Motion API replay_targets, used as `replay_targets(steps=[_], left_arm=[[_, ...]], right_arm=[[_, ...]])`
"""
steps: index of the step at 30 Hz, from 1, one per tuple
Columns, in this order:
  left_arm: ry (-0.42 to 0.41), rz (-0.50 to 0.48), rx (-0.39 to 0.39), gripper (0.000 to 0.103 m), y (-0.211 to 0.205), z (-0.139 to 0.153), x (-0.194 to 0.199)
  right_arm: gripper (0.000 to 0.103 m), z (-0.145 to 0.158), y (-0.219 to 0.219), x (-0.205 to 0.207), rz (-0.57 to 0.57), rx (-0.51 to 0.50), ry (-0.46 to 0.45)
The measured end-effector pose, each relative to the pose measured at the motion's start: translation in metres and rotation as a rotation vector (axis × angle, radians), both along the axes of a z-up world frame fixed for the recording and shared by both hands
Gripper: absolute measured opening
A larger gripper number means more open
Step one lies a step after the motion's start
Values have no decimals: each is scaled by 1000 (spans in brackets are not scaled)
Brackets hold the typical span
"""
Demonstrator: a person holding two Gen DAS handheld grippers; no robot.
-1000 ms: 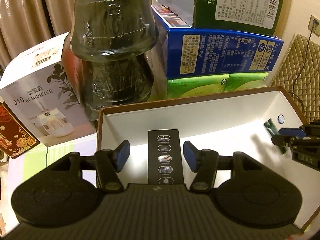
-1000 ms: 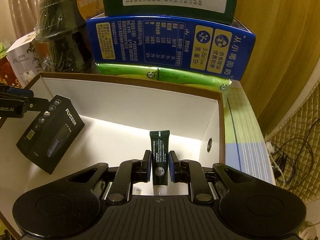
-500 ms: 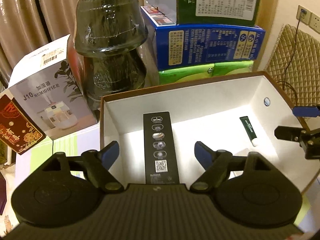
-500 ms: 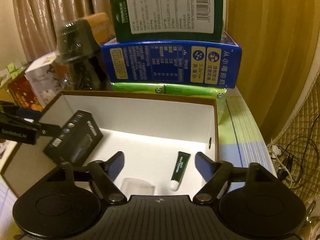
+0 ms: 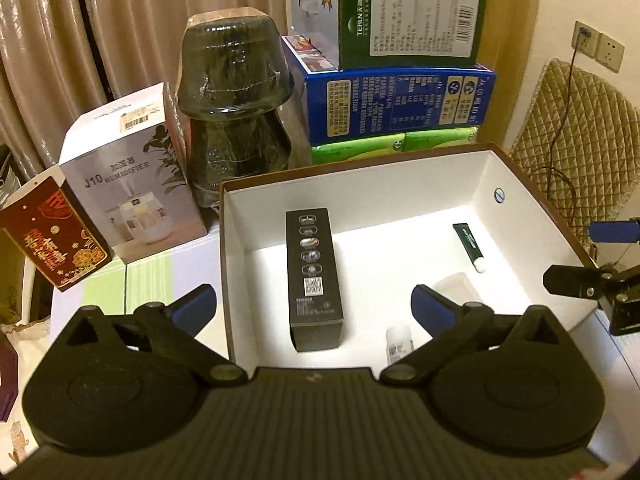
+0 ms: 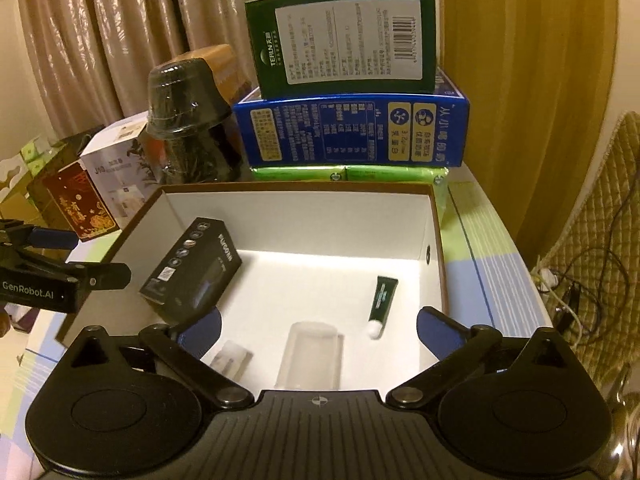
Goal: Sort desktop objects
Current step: 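Withdraw both tools from the box toward the remaining items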
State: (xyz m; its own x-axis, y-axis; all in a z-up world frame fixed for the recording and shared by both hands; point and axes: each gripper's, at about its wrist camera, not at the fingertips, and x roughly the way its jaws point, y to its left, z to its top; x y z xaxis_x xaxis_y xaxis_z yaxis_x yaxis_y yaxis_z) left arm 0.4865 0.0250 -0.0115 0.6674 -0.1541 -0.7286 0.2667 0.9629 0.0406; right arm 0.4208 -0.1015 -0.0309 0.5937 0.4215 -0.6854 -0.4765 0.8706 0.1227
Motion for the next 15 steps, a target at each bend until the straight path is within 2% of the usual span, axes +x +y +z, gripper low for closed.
replay_targets(steps=[7,15], left_arm=[[-12,-7,-29,102,4,9,-30],[-38,28,-20,102,1,19,-66]], right_arm=[[101,10,-3,-34,-28,2,-2],[101,20,-11,-63,-18,30,-6]])
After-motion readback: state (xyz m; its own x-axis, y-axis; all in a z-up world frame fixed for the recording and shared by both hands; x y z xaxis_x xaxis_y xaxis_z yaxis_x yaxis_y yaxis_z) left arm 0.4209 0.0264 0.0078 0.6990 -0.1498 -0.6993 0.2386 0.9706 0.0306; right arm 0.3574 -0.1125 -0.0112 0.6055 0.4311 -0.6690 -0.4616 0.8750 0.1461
